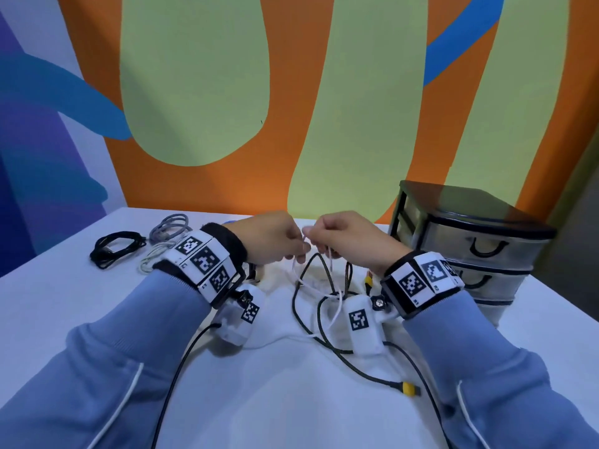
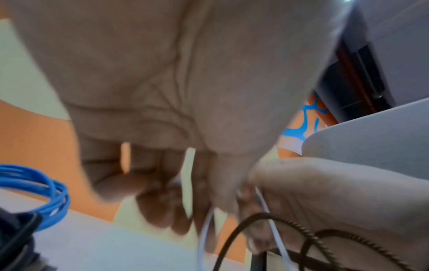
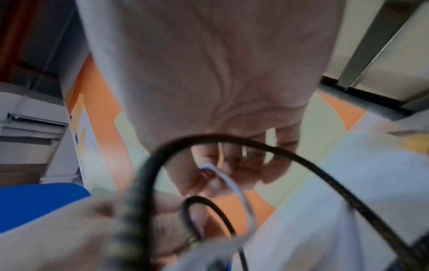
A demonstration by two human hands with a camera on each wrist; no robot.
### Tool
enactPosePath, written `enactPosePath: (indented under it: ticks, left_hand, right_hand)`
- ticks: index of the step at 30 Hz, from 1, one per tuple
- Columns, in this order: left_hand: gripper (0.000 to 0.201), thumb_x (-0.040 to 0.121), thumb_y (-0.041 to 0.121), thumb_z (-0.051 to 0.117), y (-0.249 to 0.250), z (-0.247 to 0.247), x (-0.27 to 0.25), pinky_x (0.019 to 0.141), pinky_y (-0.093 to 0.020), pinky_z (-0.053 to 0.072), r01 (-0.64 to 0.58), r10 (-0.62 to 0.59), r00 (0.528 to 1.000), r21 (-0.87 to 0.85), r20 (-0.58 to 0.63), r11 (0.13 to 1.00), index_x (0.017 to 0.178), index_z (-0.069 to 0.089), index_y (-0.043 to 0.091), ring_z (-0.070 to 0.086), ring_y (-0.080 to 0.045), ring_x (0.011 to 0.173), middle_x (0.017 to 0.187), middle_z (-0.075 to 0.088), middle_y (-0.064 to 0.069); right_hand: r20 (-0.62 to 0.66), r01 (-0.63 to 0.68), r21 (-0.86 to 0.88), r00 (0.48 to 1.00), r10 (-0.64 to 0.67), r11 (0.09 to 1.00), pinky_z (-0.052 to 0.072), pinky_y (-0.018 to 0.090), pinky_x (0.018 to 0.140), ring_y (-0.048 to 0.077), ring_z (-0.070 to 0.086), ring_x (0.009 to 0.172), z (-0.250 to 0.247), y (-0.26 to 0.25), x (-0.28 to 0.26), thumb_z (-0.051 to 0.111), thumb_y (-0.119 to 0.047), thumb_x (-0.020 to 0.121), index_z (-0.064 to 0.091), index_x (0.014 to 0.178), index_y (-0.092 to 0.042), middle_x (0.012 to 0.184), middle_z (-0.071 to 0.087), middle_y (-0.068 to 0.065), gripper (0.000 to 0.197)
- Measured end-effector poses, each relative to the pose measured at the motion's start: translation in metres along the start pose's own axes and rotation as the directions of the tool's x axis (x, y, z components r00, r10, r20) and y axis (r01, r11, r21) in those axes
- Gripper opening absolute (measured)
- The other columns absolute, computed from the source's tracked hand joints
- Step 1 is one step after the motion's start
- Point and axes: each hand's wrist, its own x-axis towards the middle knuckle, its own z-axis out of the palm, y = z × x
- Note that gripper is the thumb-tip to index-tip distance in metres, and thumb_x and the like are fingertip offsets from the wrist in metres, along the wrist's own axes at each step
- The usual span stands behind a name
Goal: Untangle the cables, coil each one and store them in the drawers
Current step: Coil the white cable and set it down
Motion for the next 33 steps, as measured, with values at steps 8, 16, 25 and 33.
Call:
enactPosePath:
  ticks: [8, 16, 25, 33]
  left_hand:
    - [0.033, 0.113, 0.026, 0.048, 0.012, -0.022, -0.009, 0.068, -0.039, 0.059, -0.456, -0.021, 0.787, -0.605, -0.616, 0.652, 0.085, 0.058, 0.013, 0.067, -0.022, 0.063, 0.072, 0.071, -0.003]
    - [0.029, 0.113, 0.025, 0.049, 0.014, -0.057, -0.038, 0.044, -0.019, 0.019, -0.709, -0.220, 0.580, -0.619, -0.784, 0.337, 0.085, 0.052, 0.017, 0.022, -0.011, 0.042, 0.053, 0.033, 0.002]
    - [0.032, 0.113, 0.030, 0.047, 0.002, -0.072, -0.057, 0.046, -0.024, 0.018, -0.826, -0.398, 0.296, -0.442, -0.868, 0.349, 0.084, 0.051, 0.017, 0.019, -0.017, 0.049, 0.057, 0.029, 0.000]
    - [0.026, 0.087, 0.023, 0.058, -0.043, -0.089, -0.067, 0.048, -0.029, 0.014, -0.588, -0.631, 0.412, -0.721, -0.658, 0.367, 0.062, 0.056, 0.016, 0.023, -0.019, 0.048, 0.055, 0.038, 0.000]
  right_hand:
    - [-0.036, 0.157, 0.602, 0.985, -0.170, 0.783, 0.054, 0.035, 0.070, 0.024, 0.042, 0.057, 0.000, -0.015, -0.005, 0.056, -0.026, 0.106, 0.049, 0.073, -0.012, 0.057, 0.040, 0.009, 0.037]
    - [-0.210, 0.255, 0.408, 0.961, -0.181, 0.877, 0.055, 0.036, 0.076, 0.022, 0.058, 0.071, 0.001, -0.010, -0.001, 0.054, -0.028, 0.109, 0.056, 0.081, 0.000, 0.075, 0.064, 0.009, 0.039]
    - [-0.264, 0.221, 0.657, 0.963, -0.056, 0.721, 0.027, 0.023, 0.044, 0.015, 0.025, 0.052, -0.010, -0.013, 0.000, 0.068, -0.039, 0.097, 0.042, 0.072, -0.021, 0.060, 0.030, -0.002, 0.041]
    - [-0.059, 0.108, 0.868, 0.992, -0.115, 0.485, 0.013, 0.020, 0.040, 0.007, 0.014, 0.046, -0.028, -0.013, -0.007, 0.053, -0.035, 0.105, 0.063, 0.087, -0.018, 0.056, 0.025, -0.008, 0.027]
